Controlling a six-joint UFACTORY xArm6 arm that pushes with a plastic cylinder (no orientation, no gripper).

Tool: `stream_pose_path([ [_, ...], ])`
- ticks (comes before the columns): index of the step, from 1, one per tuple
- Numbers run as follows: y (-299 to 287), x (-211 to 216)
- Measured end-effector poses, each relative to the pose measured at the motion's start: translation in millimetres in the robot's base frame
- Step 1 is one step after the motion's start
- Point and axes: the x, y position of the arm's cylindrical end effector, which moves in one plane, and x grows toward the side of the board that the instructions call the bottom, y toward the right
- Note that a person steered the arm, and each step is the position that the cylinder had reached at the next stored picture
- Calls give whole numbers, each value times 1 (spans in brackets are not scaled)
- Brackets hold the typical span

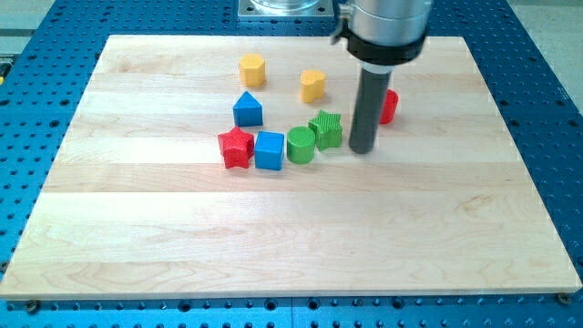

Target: Place the red circle above the green star

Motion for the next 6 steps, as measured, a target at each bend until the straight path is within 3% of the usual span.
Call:
stream_pose_path([
  [1,86,-36],
  [2,73,-79],
  [3,-6,-79],
  [4,-31,-97],
  [5,3,-143],
  [6,-47,-189],
])
